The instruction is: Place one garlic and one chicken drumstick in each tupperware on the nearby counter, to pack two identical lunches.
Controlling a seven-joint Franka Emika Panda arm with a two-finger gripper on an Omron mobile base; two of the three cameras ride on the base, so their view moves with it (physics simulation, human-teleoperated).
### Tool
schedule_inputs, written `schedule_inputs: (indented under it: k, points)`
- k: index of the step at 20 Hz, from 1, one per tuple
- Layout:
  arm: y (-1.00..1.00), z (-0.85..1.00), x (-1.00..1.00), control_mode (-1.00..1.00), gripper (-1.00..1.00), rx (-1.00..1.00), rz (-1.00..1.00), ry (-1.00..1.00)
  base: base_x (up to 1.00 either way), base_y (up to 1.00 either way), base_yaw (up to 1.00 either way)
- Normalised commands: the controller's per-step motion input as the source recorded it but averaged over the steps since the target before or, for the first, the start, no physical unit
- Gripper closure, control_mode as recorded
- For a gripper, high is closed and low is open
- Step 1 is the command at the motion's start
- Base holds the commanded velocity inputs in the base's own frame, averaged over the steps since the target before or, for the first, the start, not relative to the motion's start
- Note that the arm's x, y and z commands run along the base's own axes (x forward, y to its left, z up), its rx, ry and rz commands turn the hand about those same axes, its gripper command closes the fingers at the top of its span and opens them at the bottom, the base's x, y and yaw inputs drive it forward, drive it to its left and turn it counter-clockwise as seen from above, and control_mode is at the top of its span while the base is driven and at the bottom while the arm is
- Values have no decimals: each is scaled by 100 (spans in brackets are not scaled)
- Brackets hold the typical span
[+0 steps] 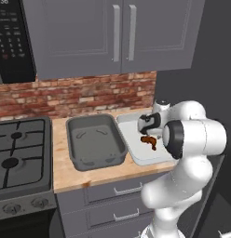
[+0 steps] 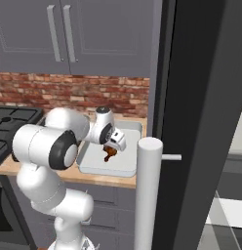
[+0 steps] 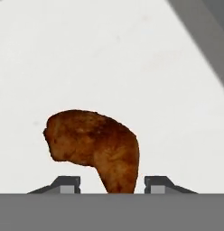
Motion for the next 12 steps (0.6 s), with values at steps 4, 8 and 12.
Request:
schedule_inputs:
  k: [4, 8, 12]
  points:
    - [6, 96, -29, -100, -100, -5, -1, -13, 0, 0, 0]
    - [36, 100, -95, -100, -100, 0, -1, -3, 0, 0, 0]
    - [14, 100, -99, -100, -100, 0, -1, 0, 0, 0, 0]
